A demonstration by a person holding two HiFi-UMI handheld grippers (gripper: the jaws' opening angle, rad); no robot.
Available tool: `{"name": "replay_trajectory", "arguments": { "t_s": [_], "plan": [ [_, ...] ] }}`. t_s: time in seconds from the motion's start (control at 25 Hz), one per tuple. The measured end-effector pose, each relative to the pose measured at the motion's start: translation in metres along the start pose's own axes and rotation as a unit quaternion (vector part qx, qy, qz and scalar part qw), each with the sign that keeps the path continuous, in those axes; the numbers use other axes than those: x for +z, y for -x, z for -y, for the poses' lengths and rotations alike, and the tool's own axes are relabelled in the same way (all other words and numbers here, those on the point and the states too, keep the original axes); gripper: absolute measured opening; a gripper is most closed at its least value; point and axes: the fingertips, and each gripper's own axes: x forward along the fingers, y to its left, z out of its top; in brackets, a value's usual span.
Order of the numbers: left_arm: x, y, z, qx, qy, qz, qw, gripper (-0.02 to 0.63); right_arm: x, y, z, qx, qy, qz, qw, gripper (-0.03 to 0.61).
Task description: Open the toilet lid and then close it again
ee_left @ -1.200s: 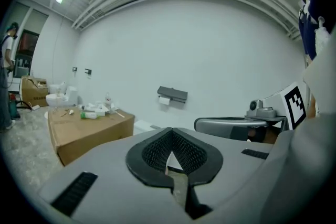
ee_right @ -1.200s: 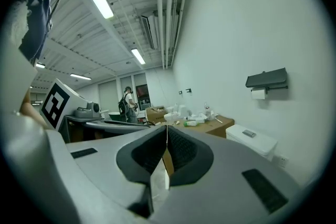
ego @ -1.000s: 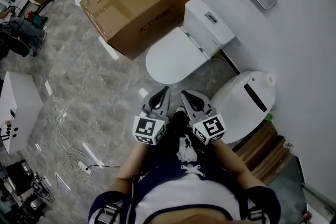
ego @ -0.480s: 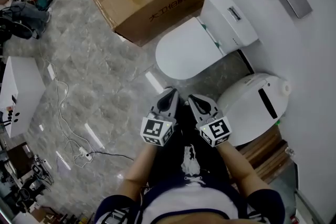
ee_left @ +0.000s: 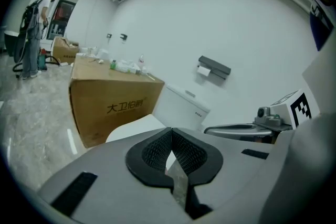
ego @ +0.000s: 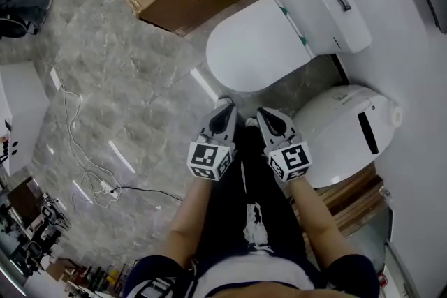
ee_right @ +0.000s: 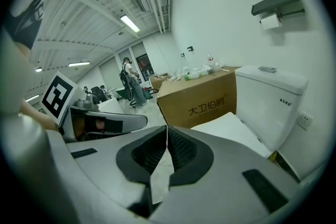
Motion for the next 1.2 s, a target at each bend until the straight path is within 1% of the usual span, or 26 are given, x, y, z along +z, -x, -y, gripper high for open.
{"name": "replay_trajectory", "arguments": {
  "t_s": [0.08,0.24,0.32,0.44,0.56,0.64,0.8,0.92,1.2],
  "plan": [
    [-0.016,-0.009,-0.01,0.005,0.01,-0.008,0.9999,0.003,-0.011,-0.009,0.007,0.0,-0.001,-0.009,1.0,0.009],
    [-0.039,-0.029,-0.036,0.02,0.016,-0.024,0.9994,0.009,-0.027,-0.026,0.019,0.002,-0.001,-0.02,1.0,0.009],
    [-0.049,-0.037,-0.047,0.025,0.024,-0.031,0.9989,0.019,-0.035,-0.032,0.022,0.005,0.002,-0.025,1.0,0.009],
    [-0.065,-0.051,-0.057,0.023,0.032,-0.047,0.9981,0.063,-0.05,-0.043,0.024,0.013,0.012,-0.042,0.999,0.009],
    [-0.079,-0.065,-0.067,0.025,0.038,-0.058,0.9973,0.064,-0.062,-0.059,0.023,0.022,0.017,-0.056,0.998,0.009],
    [-0.09,-0.072,-0.076,0.03,0.048,-0.066,0.9962,0.071,-0.068,-0.069,0.024,0.026,0.014,-0.061,0.998,0.009],
    [-0.116,-0.088,-0.1,0.045,0.074,-0.095,0.9917,0.112,-0.077,-0.089,0.026,0.032,0.014,-0.072,0.997,0.009],
    [-0.132,-0.099,-0.115,0.054,0.097,-0.108,0.9879,0.135,-0.083,-0.101,0.03,0.039,0.01,-0.08,0.996,0.009],
    [-0.169,-0.125,-0.142,0.066,0.153,-0.141,0.9759,0.149,-0.091,-0.124,0.04,0.045,0.013,-0.091,0.995,0.009]
  ]
}}
